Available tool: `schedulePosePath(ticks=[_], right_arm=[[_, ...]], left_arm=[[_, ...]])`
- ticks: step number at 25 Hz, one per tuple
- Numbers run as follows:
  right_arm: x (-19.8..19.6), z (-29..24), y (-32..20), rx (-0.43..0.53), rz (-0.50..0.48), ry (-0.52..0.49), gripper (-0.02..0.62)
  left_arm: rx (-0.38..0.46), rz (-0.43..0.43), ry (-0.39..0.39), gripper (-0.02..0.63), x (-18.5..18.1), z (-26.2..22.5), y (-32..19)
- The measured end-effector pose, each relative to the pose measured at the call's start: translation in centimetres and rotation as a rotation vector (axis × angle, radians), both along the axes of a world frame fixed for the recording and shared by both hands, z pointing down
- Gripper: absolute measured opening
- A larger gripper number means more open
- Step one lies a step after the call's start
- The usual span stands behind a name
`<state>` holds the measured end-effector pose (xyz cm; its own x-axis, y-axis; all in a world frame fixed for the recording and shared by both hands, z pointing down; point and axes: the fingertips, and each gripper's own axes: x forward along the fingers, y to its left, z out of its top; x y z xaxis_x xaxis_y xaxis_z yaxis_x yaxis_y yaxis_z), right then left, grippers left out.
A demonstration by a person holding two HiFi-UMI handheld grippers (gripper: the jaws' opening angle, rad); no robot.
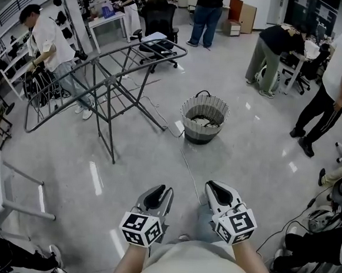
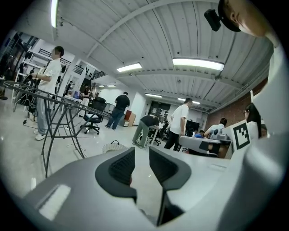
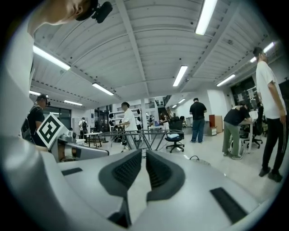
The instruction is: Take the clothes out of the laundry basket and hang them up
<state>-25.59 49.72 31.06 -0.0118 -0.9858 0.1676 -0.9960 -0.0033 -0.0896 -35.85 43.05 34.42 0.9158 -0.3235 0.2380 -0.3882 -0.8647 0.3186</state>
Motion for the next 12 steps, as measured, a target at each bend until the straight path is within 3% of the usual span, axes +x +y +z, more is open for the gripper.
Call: schedulePosePath(ticks=[2,12], right_arm=[[1.5,0.4,-1.4,-0.003,-0.014,-0.036,0.09],[12.5,1.0,-10.7,0.039,-0.093,-0.047,0.267]], left_arm=[[0.007,0.002,-0.003,0.125,1.4,0.3,-1.0],[0.041,-0.027,-0.002,0.204,12.0,1.2,-9.5]])
